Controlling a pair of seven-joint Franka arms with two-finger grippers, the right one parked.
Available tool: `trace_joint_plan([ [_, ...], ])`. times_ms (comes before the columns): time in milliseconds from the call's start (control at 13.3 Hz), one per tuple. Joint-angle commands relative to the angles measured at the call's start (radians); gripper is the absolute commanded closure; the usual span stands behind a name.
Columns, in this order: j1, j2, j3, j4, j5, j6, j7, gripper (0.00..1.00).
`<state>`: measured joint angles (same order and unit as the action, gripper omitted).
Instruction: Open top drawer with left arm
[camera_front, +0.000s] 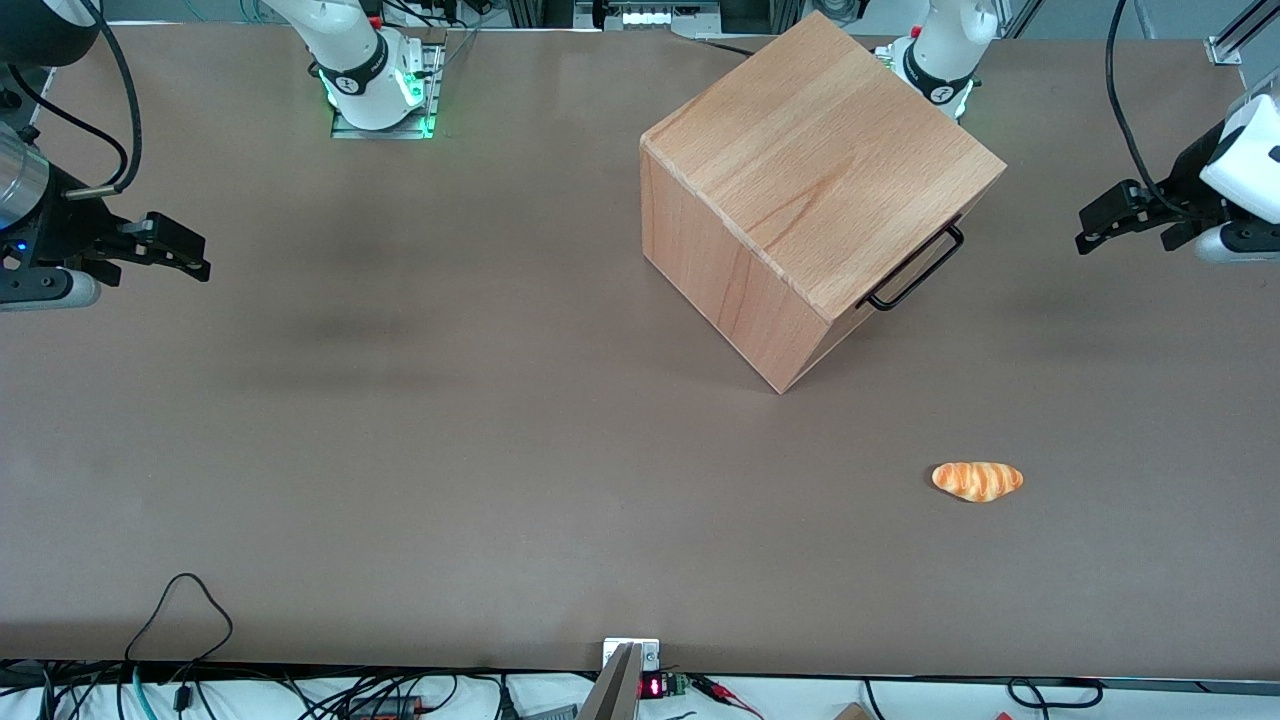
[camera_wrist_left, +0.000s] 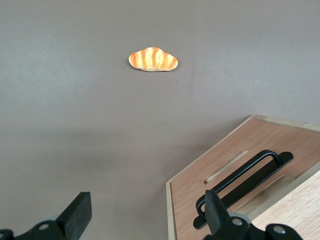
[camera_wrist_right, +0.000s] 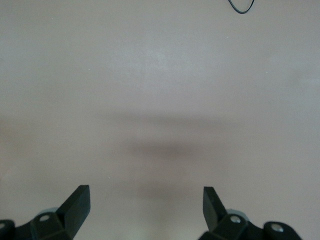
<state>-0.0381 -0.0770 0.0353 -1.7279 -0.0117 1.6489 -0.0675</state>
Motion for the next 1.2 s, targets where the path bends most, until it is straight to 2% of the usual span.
trace_joint_plan([
  [0,0.000,0.003,-0.002,0.016,0.024,-0.017,0.008,0.00],
  [677,0.000,0.014,-0.003,-0.001,0.016,0.006,0.026,0.00],
  [1128,0.000,0.062,-0.005,-0.055,0.004,0.112,0.314,0.00],
])
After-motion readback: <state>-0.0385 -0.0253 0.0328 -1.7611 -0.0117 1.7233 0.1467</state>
